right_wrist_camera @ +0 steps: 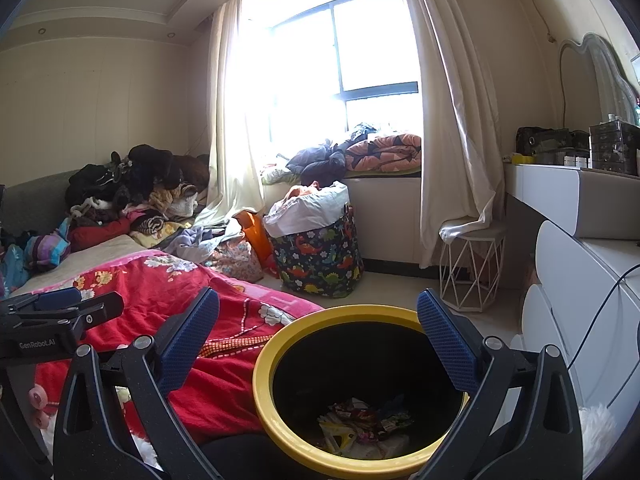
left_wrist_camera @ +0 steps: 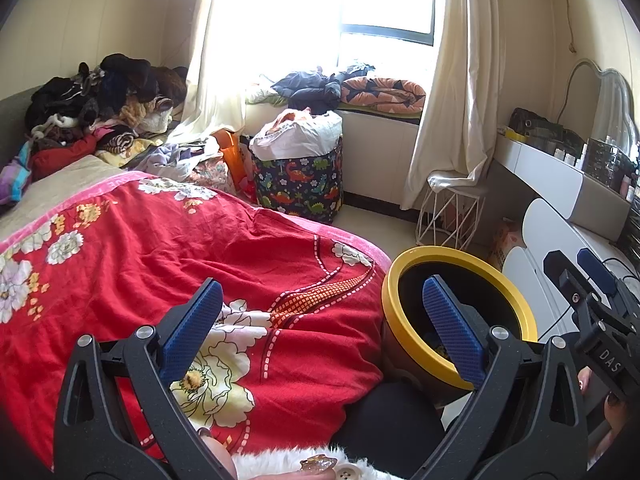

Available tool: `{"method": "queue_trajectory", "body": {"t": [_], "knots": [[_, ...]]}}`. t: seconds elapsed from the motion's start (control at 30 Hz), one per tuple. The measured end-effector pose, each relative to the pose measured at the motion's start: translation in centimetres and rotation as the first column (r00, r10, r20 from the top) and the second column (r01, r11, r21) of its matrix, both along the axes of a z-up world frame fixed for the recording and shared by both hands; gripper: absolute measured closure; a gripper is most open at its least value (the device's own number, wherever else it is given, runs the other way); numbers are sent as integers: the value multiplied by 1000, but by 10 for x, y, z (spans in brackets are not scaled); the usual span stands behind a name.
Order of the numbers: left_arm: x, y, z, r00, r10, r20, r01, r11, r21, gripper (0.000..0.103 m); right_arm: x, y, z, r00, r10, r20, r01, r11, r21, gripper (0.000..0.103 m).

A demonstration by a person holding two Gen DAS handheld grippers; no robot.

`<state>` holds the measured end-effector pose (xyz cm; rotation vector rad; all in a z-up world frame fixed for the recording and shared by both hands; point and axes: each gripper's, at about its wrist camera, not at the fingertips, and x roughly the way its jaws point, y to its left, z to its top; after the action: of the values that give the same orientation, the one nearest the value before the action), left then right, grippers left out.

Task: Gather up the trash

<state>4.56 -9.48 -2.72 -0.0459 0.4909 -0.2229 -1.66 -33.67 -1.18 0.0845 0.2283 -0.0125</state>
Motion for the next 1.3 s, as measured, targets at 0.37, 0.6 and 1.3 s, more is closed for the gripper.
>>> {"method": "queue_trajectory", "body": {"t": [0.37, 0.6, 1.3], "knots": [[0, 0, 0, 1000, -1, -4, 1, 1000, -3, 11, 1, -2, 0, 1000, -4, 2, 4, 1000, 1, 6], [1, 0, 0, 1000, 3, -13, -3, 1000, -10, 11, 2, -4, 0, 1000, -5, 2, 5, 1000, 2, 7], [-3, 268, -33, 695, 692, -196, -693, 717, 72, 11, 113, 263, 6, 656, 708, -263, -720, 691, 65, 6]]}}
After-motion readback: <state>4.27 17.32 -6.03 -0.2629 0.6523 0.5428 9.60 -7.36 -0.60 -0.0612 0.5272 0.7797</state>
